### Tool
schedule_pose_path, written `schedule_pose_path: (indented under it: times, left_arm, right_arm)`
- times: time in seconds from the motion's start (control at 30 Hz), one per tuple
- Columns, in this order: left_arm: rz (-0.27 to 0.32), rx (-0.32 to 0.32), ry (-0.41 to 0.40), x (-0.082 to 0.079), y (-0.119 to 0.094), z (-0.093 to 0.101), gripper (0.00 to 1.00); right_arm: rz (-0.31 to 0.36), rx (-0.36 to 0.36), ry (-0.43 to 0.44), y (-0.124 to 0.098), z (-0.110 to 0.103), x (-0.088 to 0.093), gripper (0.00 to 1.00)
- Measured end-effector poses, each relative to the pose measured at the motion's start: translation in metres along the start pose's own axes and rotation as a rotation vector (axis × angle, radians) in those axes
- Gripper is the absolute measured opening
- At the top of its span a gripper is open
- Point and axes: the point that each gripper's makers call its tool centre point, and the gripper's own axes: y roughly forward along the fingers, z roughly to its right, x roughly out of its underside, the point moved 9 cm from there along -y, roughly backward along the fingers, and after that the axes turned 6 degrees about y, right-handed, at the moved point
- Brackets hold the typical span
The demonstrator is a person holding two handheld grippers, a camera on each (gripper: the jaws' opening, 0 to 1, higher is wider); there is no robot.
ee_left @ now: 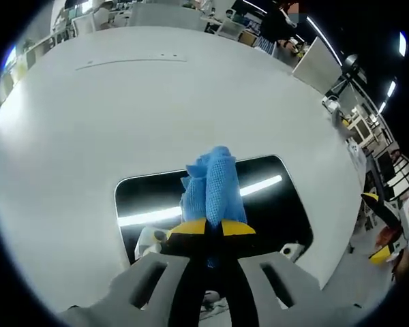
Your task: Wipe the mirror surface with the cleaning cloth until all visible marks leave the cleaned area.
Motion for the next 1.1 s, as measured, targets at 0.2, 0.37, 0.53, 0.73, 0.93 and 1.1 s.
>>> schedule_pose_path:
  times: [0.2, 0.37, 0.53, 0.73, 0.93, 1.1]
  left_arm:
    - [-0.004, 0.001, -0.001, 0.006, -0.004, 0.003, 0.02]
    - [-0.003, -0.001, 0.007, 0.016, -0.010, 0.007, 0.02]
    - [-0.004, 0.000, 0.014, 0.024, -0.015, 0.009, 0.02]
    - [-0.011, -0.001, 0.009, 0.033, -0.021, 0.012, 0.02]
    - [-0.013, 0.006, -0.002, 0.042, -0.026, 0.015, 0.02]
    - [-0.012, 0.003, -0.008, 0.048, -0.028, 0.018, 0.02]
  right_arm:
    - [0.003, 0.002, -0.004, 0.000, 0.000, 0.000, 0.94]
    - [0.006, 0.002, -0.006, -0.001, 0.000, -0.001, 0.94]
    - [0.006, 0.001, -0.012, -0.001, -0.001, -0.001, 0.94]
    - [0.002, 0.000, -0.020, -0.001, -0.002, -0.001, 0.94]
    - [0.000, 0.001, -0.025, -0.001, -0.001, 0.000, 0.93]
    - [-0.003, 0.000, -0.029, -0.001, -0.001, 0.000, 0.93]
